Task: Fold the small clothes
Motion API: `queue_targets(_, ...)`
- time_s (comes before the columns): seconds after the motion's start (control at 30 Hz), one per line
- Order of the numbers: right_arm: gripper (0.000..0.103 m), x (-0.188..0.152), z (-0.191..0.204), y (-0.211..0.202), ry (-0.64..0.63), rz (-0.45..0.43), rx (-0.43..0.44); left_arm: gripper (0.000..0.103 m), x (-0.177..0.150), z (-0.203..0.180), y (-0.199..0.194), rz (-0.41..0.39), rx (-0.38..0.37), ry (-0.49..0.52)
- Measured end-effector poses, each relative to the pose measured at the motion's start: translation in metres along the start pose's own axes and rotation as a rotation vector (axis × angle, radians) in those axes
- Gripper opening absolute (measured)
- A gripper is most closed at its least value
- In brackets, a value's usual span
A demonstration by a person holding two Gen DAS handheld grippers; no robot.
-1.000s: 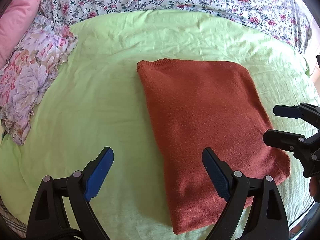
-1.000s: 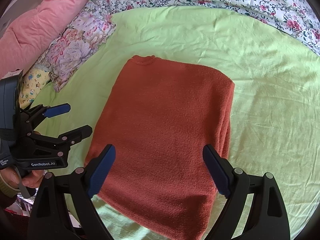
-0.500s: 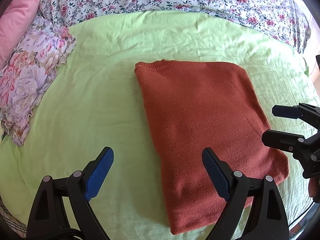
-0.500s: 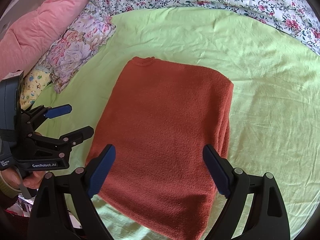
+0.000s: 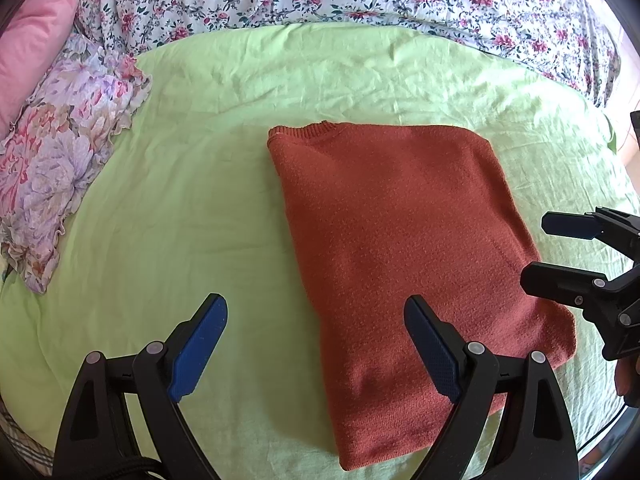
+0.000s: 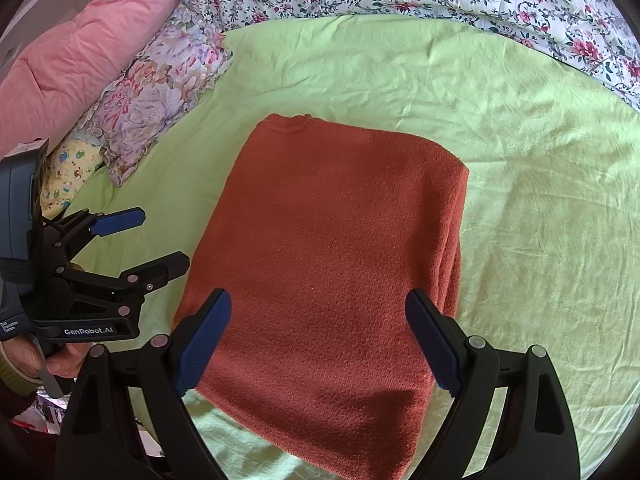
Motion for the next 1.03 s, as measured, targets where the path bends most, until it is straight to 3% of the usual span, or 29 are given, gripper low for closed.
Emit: queue_targets(1.03, 0.089, 0.001, -0.003, 0.001, 0.016, -0.023, -0.024, 0.089, 0.001, 0.018, -0.002, -0.013, 0.012, -0.043)
Point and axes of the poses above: each gripper's, at about its wrist camera, not at the fingertips, and y roughly the way its jaws point, z to its left, x to its top, the point moved 1 cm from there along y, roughly the way its jaws point, and after that the axes turned 10 degrees about -x, right-handed, at the moved point
